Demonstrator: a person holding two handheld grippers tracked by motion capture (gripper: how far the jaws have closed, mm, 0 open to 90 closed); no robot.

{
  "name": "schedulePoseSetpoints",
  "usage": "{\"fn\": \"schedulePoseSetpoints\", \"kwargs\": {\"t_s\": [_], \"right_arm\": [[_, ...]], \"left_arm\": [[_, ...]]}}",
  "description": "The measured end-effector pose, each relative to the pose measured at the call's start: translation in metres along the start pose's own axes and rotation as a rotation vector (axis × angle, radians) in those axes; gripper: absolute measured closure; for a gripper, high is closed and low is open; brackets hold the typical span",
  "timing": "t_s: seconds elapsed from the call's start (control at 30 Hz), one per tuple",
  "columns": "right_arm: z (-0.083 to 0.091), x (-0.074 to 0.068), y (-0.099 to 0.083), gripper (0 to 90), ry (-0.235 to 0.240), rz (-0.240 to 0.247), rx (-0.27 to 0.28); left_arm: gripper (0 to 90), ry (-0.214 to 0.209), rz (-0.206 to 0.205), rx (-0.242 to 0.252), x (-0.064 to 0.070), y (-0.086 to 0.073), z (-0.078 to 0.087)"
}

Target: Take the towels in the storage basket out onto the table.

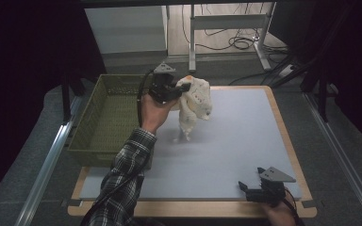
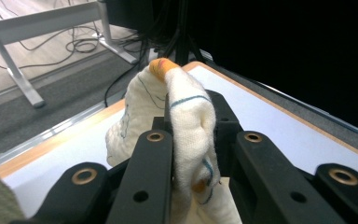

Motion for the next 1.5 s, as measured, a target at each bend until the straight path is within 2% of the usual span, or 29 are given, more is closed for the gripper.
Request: {"fn": "schedulePoseSetpoints", "kwargs": {"t_s": [0.3, 0.57, 0.87, 1.2, 1.3, 1.47, 1.5], "right_arm": [[0.0, 0.0, 0.0, 6.8, 0.0, 0.001, 0.001], [0.0, 0.0, 0.0, 6.8, 0.0, 0.001, 0.001], [0.0, 0.0, 0.0, 6.8, 0.0, 0.001, 0.001], [0.0, 0.0, 0.0, 6.8, -0.001, 0.0, 0.001], [0.0, 0.0, 0.0, 6.8, -0.001, 0.0, 0.001], [0.0, 0.0, 0.0, 6.8, -0.002, 0.0, 0.001], [0.0, 0.0, 0.0, 6.8, -0.001, 0.0, 0.001]], "left_arm": [[81.1, -0.054, 0.001, -0.034, 0.021, -0.013, -0.034], [80.9, -0.093, 0.004, -0.064, 0.034, -0.027, -0.059], [80.1, -0.109, 0.001, -0.108, 0.045, -0.053, -0.089], [76.9, -0.101, -0.019, -0.169, 0.055, -0.08, -0.123], [73.5, -0.09, -0.023, -0.192, 0.054, -0.088, -0.132], [52.3, -0.07, -0.012, -0.194, 0.051, -0.093, -0.137], [50.4, -0.068, -0.009, -0.189, 0.051, -0.093, -0.135]]}}
Point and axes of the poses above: each handheld gripper's, and its own axes: z roughly backward along the jaws, y roughly out of its top, x roughly to its right, the point moved 9 cm from there along -z, roughly forward along the jaws, and after that the axes turned 4 degrees about -x, right-handed, at the moved point
